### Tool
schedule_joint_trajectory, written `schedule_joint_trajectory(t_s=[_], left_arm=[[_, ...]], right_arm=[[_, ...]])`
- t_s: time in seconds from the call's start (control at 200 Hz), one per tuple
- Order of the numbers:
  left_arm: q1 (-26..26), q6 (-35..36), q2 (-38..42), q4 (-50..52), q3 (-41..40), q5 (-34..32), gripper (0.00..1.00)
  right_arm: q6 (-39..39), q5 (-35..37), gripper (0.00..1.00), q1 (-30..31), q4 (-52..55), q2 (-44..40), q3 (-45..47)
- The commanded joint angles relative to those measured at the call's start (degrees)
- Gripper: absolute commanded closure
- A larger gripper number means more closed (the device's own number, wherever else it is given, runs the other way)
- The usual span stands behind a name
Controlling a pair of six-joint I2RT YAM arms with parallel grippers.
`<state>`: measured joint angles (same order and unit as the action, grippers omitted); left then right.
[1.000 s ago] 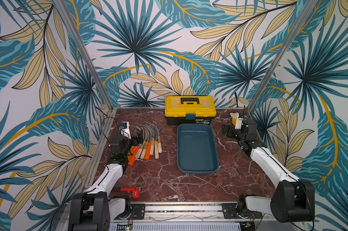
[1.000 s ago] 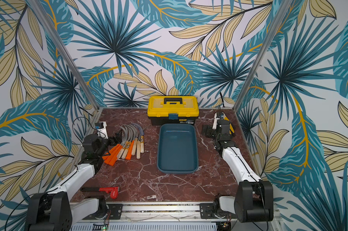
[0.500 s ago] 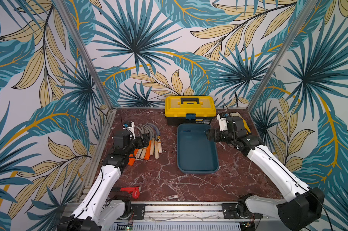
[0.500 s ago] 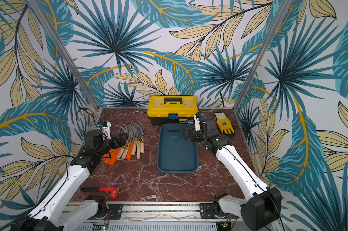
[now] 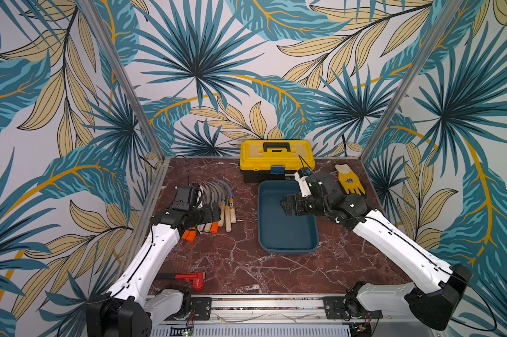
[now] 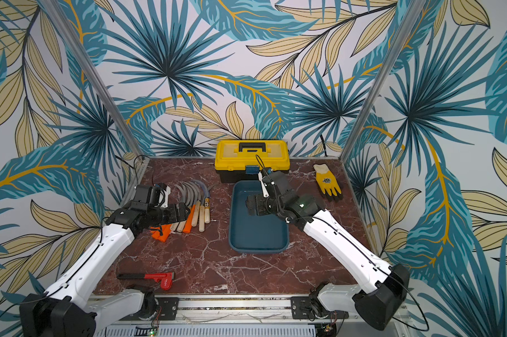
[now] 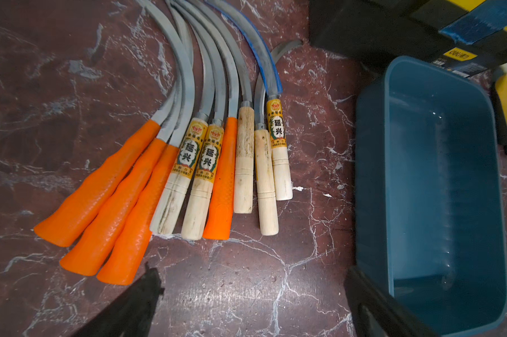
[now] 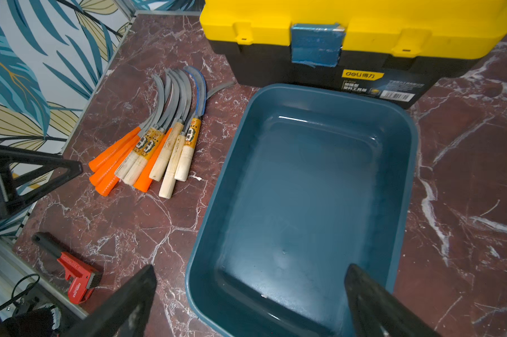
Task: Put small sickles into storage boxes
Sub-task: Pick up the sickle at the center of the board.
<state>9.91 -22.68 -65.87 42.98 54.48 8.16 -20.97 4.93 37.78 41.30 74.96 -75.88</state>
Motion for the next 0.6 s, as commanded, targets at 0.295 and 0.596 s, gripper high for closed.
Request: schedule_joint_trajectory(t_s=[0.295,0.596], left_arm=[[0.57,2.45,-10.5,8.52,6.21,-2.12,0.0],[0.57,4.17,-15.55,10.38,9.34,-2.8,0.01]], right_arm=[[-7.47,3.63,0.0,7.74,3.86,5.99,-4.81],[-8.08,4.37,0.0,7.92,3.11,6.52,-4.29]])
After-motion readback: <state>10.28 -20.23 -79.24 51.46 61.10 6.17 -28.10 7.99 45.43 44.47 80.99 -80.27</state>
